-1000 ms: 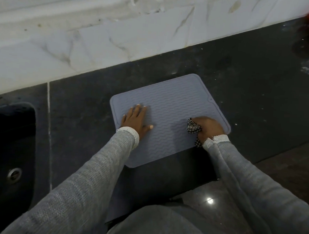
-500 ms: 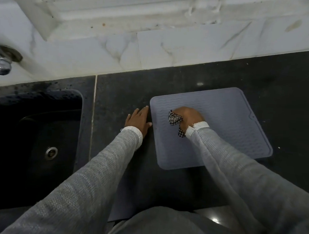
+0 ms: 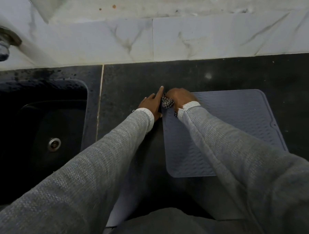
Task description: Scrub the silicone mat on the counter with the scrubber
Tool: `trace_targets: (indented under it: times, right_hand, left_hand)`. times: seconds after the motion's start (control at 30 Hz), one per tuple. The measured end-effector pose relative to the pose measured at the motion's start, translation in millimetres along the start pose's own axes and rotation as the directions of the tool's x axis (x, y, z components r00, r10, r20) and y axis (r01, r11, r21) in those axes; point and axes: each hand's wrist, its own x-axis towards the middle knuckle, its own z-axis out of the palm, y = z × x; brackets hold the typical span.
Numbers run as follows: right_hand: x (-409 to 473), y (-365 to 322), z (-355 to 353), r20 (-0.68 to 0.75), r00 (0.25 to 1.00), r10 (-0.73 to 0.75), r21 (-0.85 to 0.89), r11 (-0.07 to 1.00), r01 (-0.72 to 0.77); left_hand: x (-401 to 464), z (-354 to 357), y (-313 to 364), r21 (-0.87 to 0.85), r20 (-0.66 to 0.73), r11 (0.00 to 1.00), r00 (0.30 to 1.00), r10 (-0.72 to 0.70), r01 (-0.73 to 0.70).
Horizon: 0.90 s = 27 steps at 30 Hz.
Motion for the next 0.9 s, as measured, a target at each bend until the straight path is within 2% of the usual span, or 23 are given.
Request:
trace_targets:
  times: [0.17, 0.3, 0.53, 0.73, 0.9]
  right_hand:
    - [12, 3, 15, -0.041, 0.996, -0.085, -0.132, 0.988, 0.079]
    - [13, 6, 25, -0.066, 0.985, -0.158, -0.249, 0.959, 0.137]
    - [-3, 2, 40, -0.113, 0.977, -0.181, -0.272, 0.951, 0.145]
    - [-57, 11, 66, -0.071, 0.954, -0.291, -0.302, 0.918, 0.257]
    - [-54, 5, 51, -0.024, 0.967, -0.253, -0.236, 0.942, 0.240]
  left_hand:
    - [6, 1, -6, 0.070, -0.032, 0.997, 0.999, 0.041, -0.039]
    - [7, 0, -8, 0.115, -0.028, 0.993, 0.999, 0.022, -0.019]
    - [8, -4, -2, 0.186, -0.001, 0.982, 1.000, -0.029, 0.029]
    - [9, -9, 7, 0.218, 0.028, 0.975, 0.999, -0.038, 0.031]
    - [5, -6, 13, 0.246, 0.044, 0.969, 0.998, -0.041, 0.029]
